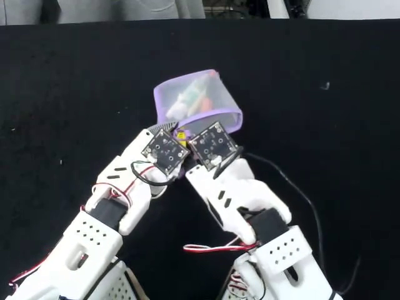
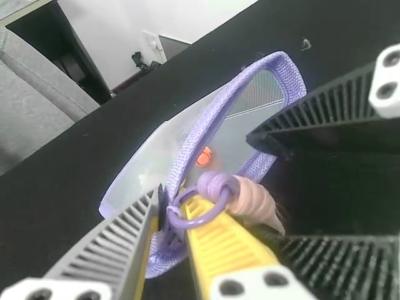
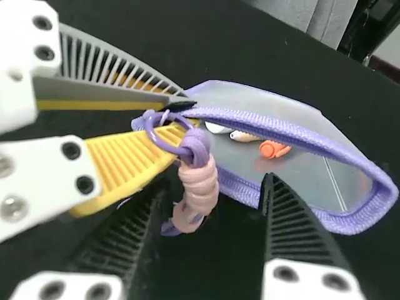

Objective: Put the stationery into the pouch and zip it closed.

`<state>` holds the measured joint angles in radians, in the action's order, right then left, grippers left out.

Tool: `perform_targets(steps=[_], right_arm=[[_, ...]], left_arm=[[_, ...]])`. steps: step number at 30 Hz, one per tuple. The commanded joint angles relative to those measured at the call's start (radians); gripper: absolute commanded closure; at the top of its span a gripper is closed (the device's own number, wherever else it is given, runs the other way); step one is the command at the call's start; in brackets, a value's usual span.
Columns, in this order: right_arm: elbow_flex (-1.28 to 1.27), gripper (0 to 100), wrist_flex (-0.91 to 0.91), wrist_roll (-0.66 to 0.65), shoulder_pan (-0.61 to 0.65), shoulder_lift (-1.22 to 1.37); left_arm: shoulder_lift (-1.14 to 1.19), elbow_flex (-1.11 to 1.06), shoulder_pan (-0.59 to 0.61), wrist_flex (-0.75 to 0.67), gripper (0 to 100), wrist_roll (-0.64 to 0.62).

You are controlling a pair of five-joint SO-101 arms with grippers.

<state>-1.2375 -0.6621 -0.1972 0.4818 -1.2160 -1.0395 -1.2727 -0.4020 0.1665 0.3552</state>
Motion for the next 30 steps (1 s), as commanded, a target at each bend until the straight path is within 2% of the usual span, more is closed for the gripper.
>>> perform_targets(steps=[1, 13, 20, 26, 30], right_arm=[[0.004, 80.9, 0.044, 0.003, -0.014, -0.015], [-0.039, 87.0, 0.117, 0.003, -0.014, -0.01], [-0.028, 97.3, 0.106, 0.005, -0.02, -0.019], [0.151, 98.0, -0.107, 0.008, -0.02, -0.01], [0.239, 98.7, -0.183, 0.003, -0.02, -0.008]], left_arm=[[-0.032, 0.061, 0.002, 0.008, 97, -0.015], [-0.041, 0.065, -0.001, 0.035, 97, -0.017], [-0.035, 0.067, 0.004, 0.029, 97, -0.014], [-0.043, 0.064, 0.008, 0.029, 97, -0.017], [-0.043, 0.065, 0.004, 0.035, 97, -0.012]])
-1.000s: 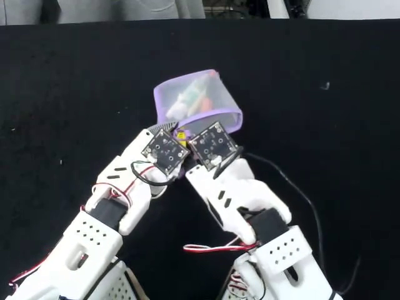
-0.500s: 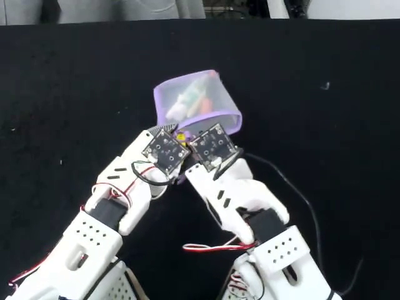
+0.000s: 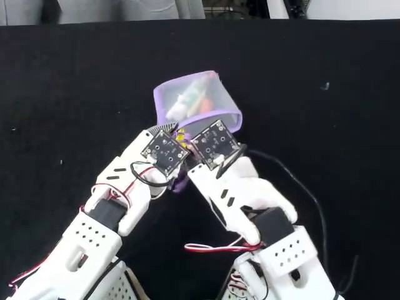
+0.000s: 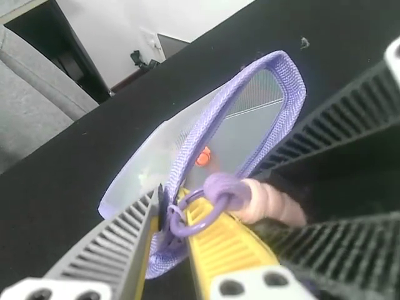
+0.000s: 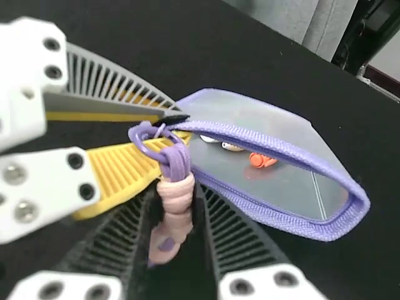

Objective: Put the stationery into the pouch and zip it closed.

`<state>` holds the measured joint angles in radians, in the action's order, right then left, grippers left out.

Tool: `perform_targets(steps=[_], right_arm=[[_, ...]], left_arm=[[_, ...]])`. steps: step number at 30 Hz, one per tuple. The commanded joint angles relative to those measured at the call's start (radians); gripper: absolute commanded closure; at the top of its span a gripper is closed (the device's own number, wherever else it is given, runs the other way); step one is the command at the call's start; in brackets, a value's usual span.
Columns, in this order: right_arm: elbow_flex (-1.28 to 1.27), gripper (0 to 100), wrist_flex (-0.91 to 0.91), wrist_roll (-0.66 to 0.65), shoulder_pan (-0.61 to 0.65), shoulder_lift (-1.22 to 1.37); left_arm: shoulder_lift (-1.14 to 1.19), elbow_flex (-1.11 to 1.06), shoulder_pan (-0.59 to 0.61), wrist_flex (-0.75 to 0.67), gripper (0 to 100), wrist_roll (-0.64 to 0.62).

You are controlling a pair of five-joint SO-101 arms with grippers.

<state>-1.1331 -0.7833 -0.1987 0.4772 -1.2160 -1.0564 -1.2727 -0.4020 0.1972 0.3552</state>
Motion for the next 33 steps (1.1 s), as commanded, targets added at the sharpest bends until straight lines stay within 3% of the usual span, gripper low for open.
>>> perform_targets(steps=[1, 8, 17, 21, 28, 33], right_arm=[[0.148, 98.7, -0.071, 0.005, -0.015, -0.008], [0.275, 98.7, -0.141, -0.04, -0.017, -0.007], [0.394, 98.7, -0.21, -0.074, -0.017, -0.001], [0.438, 98.7, -0.206, -0.068, -0.066, 0.097], [0.489, 98.6, -0.264, -0.048, -0.144, 0.312], [0.495, 95.4, -0.35, 0.015, -0.14, 0.229]], left_arm=[[-0.026, 0.07, 0.007, 0.005, 97, -0.011], [-0.028, 0.062, -0.004, 0.04, 73, -0.011], [-0.075, 0.054, -0.035, 0.173, 72, 0.089], [-0.239, 0.03, -0.033, 0.213, 72, 0.094], [-0.557, -0.01, -0.013, 0.45, 72, 0.172], [-0.69, -0.154, 0.09, 0.394, 73, 0.18]])
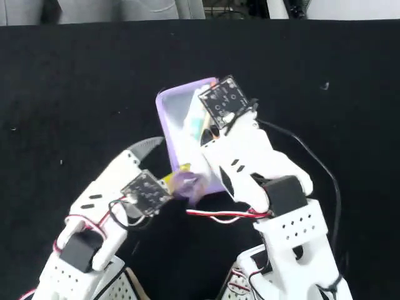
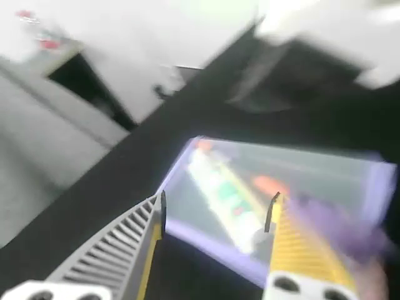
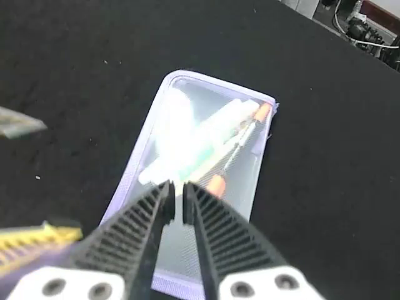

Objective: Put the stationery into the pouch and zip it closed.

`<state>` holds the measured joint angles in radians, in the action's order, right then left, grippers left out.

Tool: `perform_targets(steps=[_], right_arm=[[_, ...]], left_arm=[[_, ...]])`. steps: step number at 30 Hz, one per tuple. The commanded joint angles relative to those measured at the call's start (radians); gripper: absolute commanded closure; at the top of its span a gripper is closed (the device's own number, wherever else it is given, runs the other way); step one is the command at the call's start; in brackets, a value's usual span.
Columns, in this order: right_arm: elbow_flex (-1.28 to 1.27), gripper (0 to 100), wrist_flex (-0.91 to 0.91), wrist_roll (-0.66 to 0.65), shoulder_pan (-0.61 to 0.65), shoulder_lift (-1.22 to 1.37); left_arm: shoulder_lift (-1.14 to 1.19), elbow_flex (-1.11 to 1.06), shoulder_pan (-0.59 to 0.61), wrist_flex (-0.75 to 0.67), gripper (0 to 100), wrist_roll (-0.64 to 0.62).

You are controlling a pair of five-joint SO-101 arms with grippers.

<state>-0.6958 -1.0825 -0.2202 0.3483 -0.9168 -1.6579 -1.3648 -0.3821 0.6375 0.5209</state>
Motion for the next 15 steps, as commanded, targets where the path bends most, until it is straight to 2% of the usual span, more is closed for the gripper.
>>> perform_targets(steps=[1, 5, 10, 15], right_arm=[[0.056, 92.1, -0.06, 0.046, -0.011, -0.107], [0.039, 81.2, -0.146, 0.043, -0.011, -0.236], [-0.053, 84.1, -0.15, -0.026, -0.011, -0.222], [-0.053, 84.3, -0.213, -0.057, 0.008, -0.047]], left_arm=[[-0.106, -0.093, 0.087, -0.072, 74, 0.014], [-0.16, -0.185, 0.14, -0.109, 84, 0.02], [-0.166, -0.219, 0.285, -0.109, 87, 0.021], [-0.166, -0.265, 0.487, -0.109, 87, 0.021]])
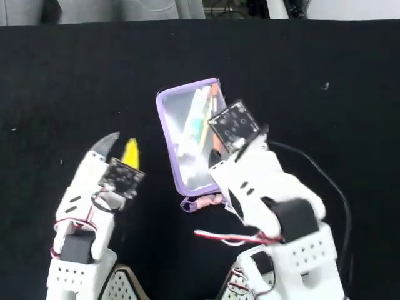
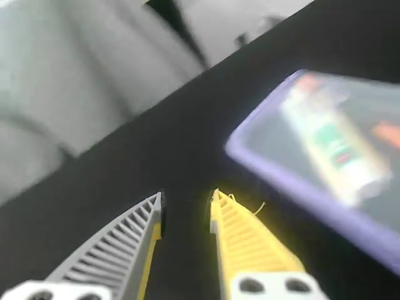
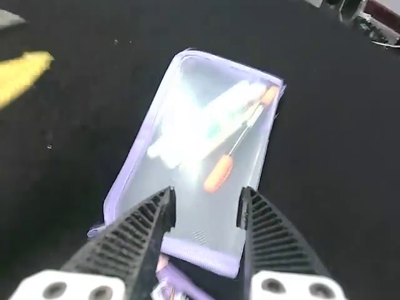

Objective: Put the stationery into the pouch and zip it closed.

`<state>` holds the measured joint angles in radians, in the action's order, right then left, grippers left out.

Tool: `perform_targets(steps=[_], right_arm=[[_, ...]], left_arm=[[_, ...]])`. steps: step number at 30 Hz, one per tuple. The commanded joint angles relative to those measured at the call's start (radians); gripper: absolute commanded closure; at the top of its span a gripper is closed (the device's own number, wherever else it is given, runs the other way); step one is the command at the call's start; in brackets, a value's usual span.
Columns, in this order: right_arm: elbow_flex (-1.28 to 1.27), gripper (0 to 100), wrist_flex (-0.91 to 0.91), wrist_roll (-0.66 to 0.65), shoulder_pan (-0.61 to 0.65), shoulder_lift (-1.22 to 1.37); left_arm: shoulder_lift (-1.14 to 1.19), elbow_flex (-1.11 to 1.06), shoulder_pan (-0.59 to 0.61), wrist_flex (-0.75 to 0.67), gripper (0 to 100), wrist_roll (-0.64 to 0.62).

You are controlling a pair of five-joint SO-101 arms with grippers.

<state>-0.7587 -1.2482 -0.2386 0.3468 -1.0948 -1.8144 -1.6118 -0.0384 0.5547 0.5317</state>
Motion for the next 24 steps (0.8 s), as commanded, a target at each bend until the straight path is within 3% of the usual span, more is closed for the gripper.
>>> perform_targets(steps=[1, 14, 18, 24], right_arm=[[0.01, 84.3, -0.061, -0.064, 0.026, 0.174], [-0.131, 84.6, -0.005, -0.305, 0.138, 0.467], [-0.174, 84.6, 0.044, -0.391, 0.135, 0.575], [-0.186, 84.6, 0.198, -0.41, 0.137, 0.728]], left_arm=[[-0.009, -0.039, 0.185, -0.026, 87, 0.011], [-0.009, -0.088, 0.634, 0.041, 87, 0.003], [-0.009, -0.088, 0.676, 0.055, 87, 0.003], [-0.009, -0.088, 0.673, 0.137, 87, 0.003]])
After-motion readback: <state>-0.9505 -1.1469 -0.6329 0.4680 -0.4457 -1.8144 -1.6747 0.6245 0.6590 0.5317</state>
